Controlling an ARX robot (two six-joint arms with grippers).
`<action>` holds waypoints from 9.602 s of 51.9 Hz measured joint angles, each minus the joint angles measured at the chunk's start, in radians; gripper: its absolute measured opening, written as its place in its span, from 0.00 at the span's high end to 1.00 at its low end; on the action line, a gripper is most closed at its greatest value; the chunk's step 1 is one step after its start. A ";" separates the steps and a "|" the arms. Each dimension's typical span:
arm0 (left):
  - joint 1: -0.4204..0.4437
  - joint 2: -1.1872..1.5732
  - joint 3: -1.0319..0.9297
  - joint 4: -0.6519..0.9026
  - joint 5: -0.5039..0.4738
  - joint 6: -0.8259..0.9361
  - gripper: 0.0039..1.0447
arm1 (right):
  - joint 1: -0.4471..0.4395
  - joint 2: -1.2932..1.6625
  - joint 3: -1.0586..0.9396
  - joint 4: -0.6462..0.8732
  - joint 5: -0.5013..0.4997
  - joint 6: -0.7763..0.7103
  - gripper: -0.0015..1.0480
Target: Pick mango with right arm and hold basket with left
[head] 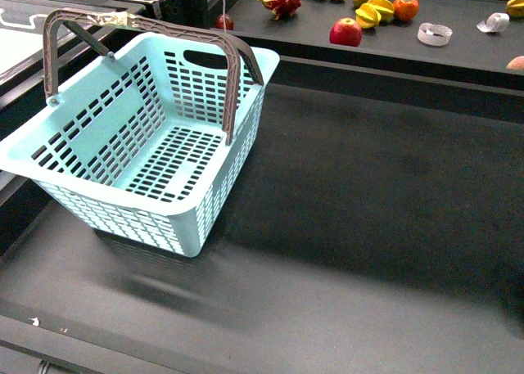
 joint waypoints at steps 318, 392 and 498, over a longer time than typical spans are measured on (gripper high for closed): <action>-0.493 1.912 0.740 0.960 0.334 -0.173 0.92 | -0.634 1.837 0.328 0.992 -0.245 -0.408 0.08; -0.494 1.912 0.740 0.960 0.336 -0.174 0.92 | -0.852 2.602 0.982 0.638 -0.100 -0.669 0.08; -0.494 1.912 0.740 0.960 0.336 -0.173 0.92 | -0.476 1.490 0.488 0.321 -0.539 -0.310 0.33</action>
